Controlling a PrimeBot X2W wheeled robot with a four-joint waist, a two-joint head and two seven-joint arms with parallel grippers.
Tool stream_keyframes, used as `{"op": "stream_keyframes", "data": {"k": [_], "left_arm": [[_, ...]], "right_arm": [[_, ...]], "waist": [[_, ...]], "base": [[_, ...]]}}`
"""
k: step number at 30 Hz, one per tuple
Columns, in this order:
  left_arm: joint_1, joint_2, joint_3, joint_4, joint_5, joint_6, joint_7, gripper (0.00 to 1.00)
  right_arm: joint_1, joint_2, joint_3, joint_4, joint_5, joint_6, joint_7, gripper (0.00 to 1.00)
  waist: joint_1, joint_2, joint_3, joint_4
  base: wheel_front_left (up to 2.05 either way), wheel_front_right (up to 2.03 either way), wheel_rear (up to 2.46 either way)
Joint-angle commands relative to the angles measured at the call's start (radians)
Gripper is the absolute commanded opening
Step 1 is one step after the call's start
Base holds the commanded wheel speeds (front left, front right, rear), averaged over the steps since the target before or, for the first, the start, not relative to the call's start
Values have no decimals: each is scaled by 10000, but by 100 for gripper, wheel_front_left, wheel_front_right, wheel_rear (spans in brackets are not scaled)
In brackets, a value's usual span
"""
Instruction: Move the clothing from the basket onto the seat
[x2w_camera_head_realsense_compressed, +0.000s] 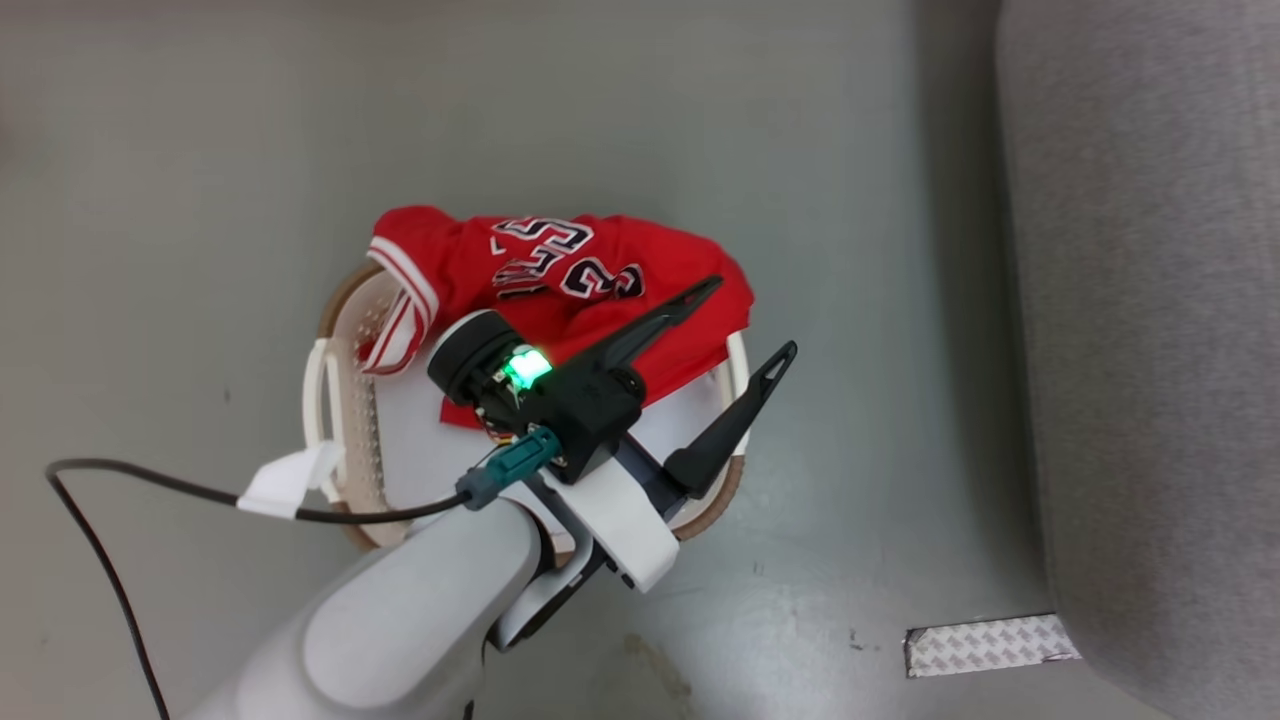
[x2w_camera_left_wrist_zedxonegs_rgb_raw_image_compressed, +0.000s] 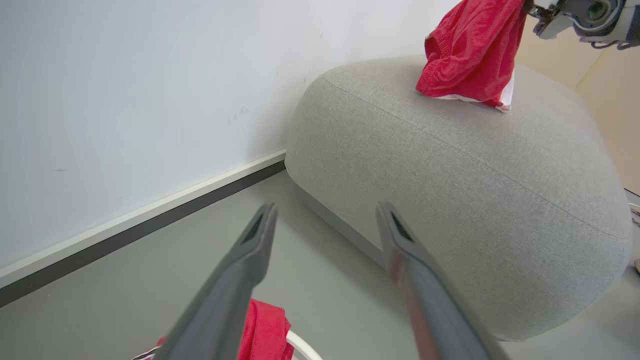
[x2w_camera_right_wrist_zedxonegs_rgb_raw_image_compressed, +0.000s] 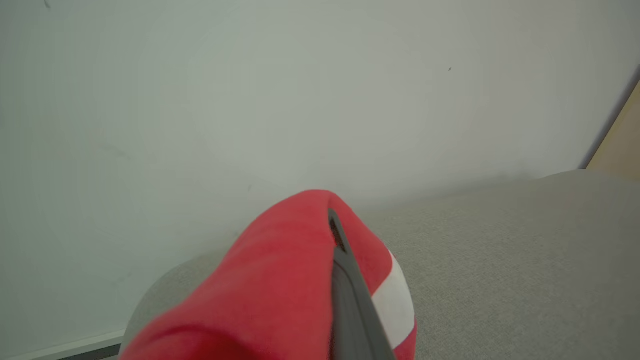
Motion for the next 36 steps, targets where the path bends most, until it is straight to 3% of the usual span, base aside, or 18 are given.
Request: {"op": "stream_keyframes", "data": {"k": [1,5,11,13,14,15,26,36], "left_arm": [[-139,50,31,-16,173,22,-47,100],[-151,17,38,-21,122,49,-130,100],[-75,-38,59,141,-45,44,-278,100],[-30,-74,69,208,-111,12,-349,100],[-9,-80,78,244,-135,16,-384,100],[11,-90,88,278,-172,17,-399,100],[604,-219,245,801,-656,86,-681,100],[1637,0,852,1038,-1284,311,-842,100]], "right_arm": [[-170,-86,196,207,-167,-22,78,0],[-428,-257,693,1032,-366,-22,571,0],[-703,-112,1551,1918,-268,-22,2178,0],[-618,-11,1856,1984,-78,-22,2808,39],[-568,-68,1984,1949,29,-22,3037,77],[-508,-124,2102,1885,107,-22,3197,100],[589,-683,3769,827,512,-22,4166,100],[1417,-1143,4402,-1059,545,-22,3328,100]], "waist": [[-1,0,209,190],[-1,0,324,295],[-1,0,160,270],[-1,0,8,233],[-1,0,-64,211],[-1,0,-149,187],[-1,0,-1759,-12],[-1,0,-3942,40]], "base": [[0,0,0],[0,0,0],[0,0,0],[0,0,0],[0,0,0],[0,0,0],[0,0,0],[0,0,0]]}}
